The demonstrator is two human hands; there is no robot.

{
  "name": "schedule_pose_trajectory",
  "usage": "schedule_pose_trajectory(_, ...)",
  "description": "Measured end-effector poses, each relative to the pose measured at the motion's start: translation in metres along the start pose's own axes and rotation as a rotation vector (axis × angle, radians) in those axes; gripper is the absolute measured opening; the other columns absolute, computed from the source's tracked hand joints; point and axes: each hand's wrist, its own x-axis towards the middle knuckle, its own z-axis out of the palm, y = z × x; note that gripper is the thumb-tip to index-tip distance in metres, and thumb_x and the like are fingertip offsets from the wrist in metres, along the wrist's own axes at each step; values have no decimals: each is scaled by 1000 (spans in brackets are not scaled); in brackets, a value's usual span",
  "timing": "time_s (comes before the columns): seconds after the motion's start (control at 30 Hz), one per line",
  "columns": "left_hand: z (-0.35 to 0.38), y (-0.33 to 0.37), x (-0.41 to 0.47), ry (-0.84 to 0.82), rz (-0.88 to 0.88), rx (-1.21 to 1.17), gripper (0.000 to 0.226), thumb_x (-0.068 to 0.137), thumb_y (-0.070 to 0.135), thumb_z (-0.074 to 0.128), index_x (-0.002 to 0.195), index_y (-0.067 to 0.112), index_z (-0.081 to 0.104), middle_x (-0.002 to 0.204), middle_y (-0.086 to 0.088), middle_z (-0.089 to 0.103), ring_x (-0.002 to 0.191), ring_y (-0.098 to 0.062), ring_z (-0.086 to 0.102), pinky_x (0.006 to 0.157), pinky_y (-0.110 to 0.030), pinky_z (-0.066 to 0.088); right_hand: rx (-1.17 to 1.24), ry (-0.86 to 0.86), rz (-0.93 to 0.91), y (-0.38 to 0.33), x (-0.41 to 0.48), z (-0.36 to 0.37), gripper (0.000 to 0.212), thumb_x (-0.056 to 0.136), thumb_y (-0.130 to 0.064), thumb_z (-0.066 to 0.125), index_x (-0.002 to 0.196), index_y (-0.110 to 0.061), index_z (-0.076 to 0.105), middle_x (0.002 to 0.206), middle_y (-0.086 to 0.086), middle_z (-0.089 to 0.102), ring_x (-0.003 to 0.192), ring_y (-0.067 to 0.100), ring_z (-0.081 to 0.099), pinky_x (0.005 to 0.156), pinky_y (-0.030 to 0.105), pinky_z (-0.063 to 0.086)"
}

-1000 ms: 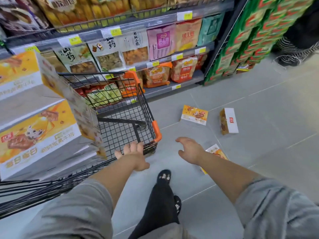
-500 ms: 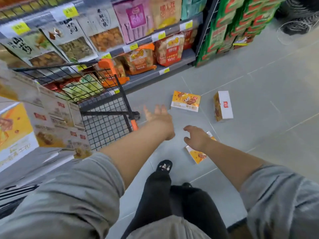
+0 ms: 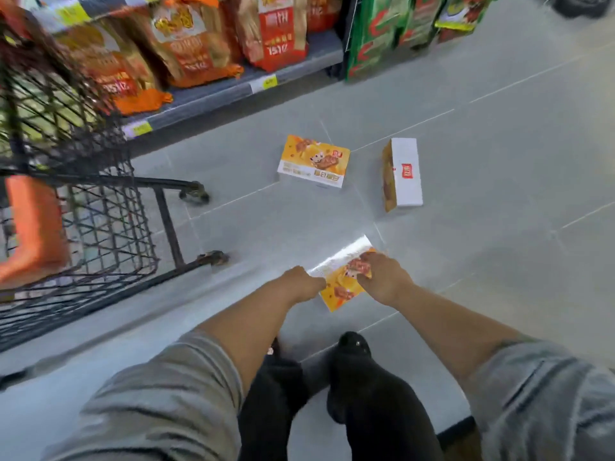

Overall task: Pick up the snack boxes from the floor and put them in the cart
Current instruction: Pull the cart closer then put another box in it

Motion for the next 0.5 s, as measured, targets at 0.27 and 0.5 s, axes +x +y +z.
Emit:
schedule_pose_trajectory(0.27,89,-10,169,-61,-172,-405,61,94,36,54,145,9,33,151,-13,36,135,-29,42,106,-37,37,18,81,72,87,142,104,55,91,-38,53,136,-10,41,138,17,47,126,36,47,103,41,42)
schedule_pose_trajectory(0.5,137,-32,300,-85,-306,-715,41,85,47,59,111,17,50,113,-11,59,94,-25,60,79,-36,47,122,148,212,143,241,157,84,82,-47,64,144,-5,25,144,18,34,136,36,32,110,46,33)
